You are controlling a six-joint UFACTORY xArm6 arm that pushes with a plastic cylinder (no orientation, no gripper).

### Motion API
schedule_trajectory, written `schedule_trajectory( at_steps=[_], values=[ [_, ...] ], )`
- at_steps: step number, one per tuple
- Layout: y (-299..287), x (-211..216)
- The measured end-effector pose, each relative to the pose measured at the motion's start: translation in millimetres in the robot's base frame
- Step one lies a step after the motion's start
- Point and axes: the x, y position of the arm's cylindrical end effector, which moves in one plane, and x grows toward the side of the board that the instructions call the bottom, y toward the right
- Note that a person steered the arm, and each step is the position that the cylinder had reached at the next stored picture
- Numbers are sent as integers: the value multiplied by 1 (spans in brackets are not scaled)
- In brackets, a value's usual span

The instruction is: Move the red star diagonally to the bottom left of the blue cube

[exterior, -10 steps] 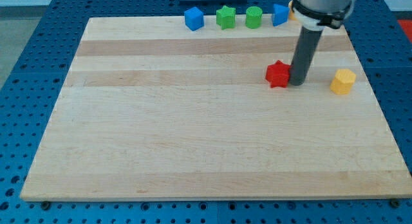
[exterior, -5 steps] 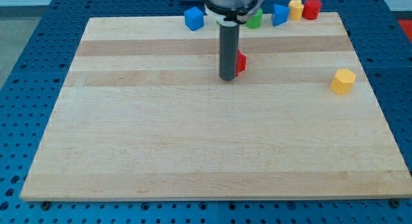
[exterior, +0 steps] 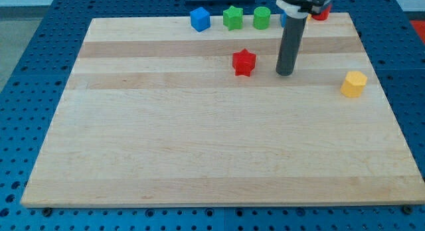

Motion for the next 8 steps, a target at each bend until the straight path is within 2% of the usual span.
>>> schedule_trajectory(
  at_steps=[1,4,7,8],
  values=[
    [-20,0],
    [-103,-42],
    [-191,-48],
    [-203,-48]
  ],
)
